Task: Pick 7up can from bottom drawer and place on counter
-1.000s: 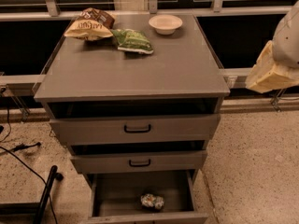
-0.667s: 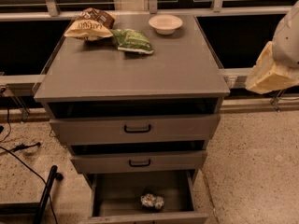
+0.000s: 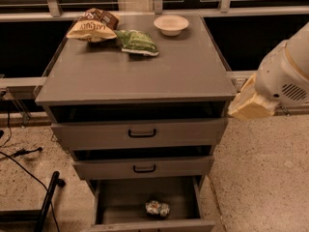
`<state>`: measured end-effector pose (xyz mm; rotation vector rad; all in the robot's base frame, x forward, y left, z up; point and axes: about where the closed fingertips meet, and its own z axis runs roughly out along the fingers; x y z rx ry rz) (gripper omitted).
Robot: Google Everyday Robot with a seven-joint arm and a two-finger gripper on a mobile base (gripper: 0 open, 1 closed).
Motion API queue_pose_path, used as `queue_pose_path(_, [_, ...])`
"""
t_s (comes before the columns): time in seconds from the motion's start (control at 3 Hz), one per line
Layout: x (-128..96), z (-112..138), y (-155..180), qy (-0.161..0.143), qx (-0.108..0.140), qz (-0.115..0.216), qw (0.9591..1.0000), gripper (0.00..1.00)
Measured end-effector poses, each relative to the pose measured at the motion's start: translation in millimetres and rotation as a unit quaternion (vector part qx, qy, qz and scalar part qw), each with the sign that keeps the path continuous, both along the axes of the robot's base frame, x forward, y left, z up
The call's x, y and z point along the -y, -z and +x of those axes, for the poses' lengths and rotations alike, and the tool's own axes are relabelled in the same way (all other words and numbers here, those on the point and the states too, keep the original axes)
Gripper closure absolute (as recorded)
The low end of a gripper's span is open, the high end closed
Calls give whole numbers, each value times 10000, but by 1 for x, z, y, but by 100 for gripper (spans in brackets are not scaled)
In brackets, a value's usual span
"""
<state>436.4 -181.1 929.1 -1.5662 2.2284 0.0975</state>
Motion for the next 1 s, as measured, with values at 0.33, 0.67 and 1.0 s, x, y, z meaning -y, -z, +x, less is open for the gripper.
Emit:
queue_pose_path(0.33, [-28, 2, 32, 212, -6, 285, 9994, 100])
queue_pose_path(0.67, [-61, 7, 81, 519, -2, 512, 9973, 100])
queue_pose_path(1.0, [-76, 10, 116, 624, 52, 413, 9972, 100])
